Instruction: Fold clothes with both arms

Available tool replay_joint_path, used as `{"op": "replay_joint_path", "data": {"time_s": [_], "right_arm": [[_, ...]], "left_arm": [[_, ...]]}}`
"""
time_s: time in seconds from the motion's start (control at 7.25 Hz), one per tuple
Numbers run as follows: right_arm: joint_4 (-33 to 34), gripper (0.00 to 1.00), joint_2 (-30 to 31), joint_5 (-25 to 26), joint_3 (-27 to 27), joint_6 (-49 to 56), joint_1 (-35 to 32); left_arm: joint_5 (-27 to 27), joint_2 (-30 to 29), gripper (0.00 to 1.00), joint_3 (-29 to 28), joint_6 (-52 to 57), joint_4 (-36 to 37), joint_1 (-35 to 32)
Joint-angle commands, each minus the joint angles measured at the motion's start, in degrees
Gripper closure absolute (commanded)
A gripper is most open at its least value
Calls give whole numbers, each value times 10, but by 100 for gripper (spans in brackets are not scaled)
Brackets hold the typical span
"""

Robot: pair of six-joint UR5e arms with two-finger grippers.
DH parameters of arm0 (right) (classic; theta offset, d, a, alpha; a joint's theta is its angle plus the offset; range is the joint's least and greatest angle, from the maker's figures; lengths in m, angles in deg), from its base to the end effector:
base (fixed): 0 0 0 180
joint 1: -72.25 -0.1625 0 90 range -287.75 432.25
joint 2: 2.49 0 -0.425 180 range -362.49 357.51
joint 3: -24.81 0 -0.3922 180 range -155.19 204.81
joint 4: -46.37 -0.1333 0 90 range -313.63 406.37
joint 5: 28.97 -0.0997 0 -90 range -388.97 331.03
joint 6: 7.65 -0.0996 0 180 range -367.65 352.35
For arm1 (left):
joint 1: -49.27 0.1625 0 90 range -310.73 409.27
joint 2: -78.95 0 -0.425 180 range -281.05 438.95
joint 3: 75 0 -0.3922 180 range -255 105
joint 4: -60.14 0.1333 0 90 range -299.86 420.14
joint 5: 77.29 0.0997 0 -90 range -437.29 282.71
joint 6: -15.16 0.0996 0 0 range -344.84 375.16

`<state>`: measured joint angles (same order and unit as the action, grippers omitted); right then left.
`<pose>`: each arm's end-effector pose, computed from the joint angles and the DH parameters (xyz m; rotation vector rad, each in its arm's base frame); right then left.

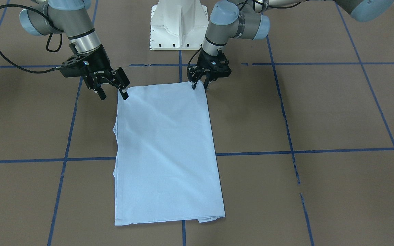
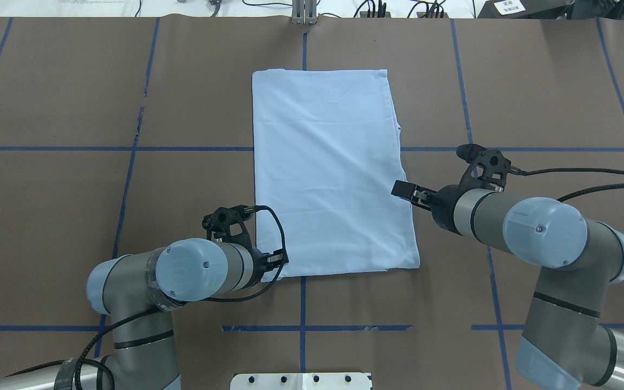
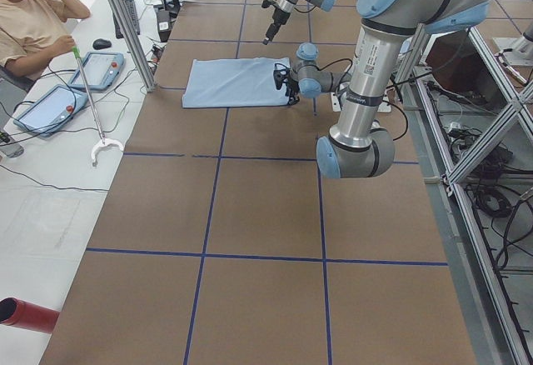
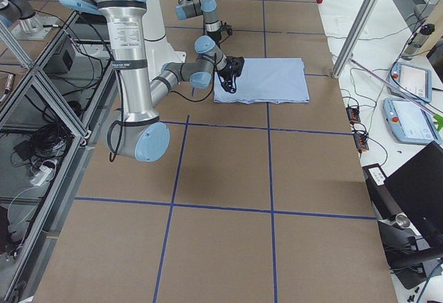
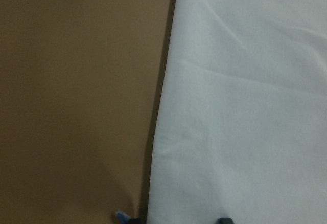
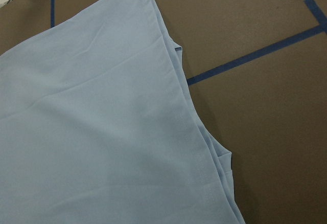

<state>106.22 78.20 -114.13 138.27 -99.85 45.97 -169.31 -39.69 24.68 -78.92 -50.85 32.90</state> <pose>-0.4145 -0.3627 0.3260 0.3065 -1.0697 0.4918 0.5850 -0.3071 0.2574 0.0793 1.0370 -0.3061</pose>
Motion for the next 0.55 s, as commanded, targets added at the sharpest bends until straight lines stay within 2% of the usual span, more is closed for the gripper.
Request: {"op": "replay_joint_path", "data": {"time_s": [0.0, 0.41], "right_arm": [[0, 0, 0, 0, 0, 0, 0], [0, 0, 1, 0, 0, 0, 0]], "left_arm": [[0, 0, 43, 0, 0, 0, 0], [0, 1, 43, 0, 0, 0, 7]]}}
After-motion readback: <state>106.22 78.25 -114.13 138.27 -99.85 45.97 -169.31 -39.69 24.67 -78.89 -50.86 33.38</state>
